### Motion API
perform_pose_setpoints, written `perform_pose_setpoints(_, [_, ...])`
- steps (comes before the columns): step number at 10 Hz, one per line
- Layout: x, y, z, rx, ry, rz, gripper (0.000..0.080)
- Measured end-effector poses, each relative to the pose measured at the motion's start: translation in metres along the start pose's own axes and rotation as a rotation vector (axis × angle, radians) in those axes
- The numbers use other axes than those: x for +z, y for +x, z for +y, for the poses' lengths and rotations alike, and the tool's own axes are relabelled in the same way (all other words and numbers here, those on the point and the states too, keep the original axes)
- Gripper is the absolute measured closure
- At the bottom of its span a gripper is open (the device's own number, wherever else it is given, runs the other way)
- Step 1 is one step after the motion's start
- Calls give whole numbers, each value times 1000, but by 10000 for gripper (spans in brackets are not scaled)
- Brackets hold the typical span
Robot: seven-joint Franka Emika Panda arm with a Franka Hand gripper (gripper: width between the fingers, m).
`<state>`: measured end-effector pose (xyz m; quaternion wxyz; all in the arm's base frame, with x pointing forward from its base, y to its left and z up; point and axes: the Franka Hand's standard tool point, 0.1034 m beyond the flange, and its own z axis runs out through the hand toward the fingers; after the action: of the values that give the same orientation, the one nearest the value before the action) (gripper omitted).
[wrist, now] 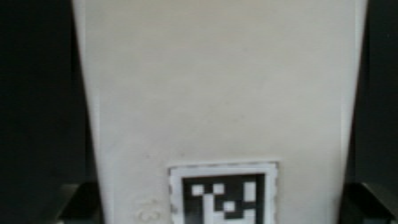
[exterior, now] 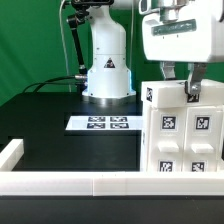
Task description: Assemble cabinet
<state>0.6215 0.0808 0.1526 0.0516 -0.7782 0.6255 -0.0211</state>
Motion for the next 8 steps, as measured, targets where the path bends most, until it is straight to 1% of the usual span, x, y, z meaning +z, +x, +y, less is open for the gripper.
perform_pose_setpoints(2, [0, 0, 0, 192, 2, -11, 239])
perform_pose_setpoints(4, [0, 1, -1, 411, 12, -27, 239])
perform_pose_setpoints(7, [-3, 1, -2, 525, 14, -42, 239])
perform_pose_setpoints(8, [-2, -1, -2, 541, 13, -47, 181])
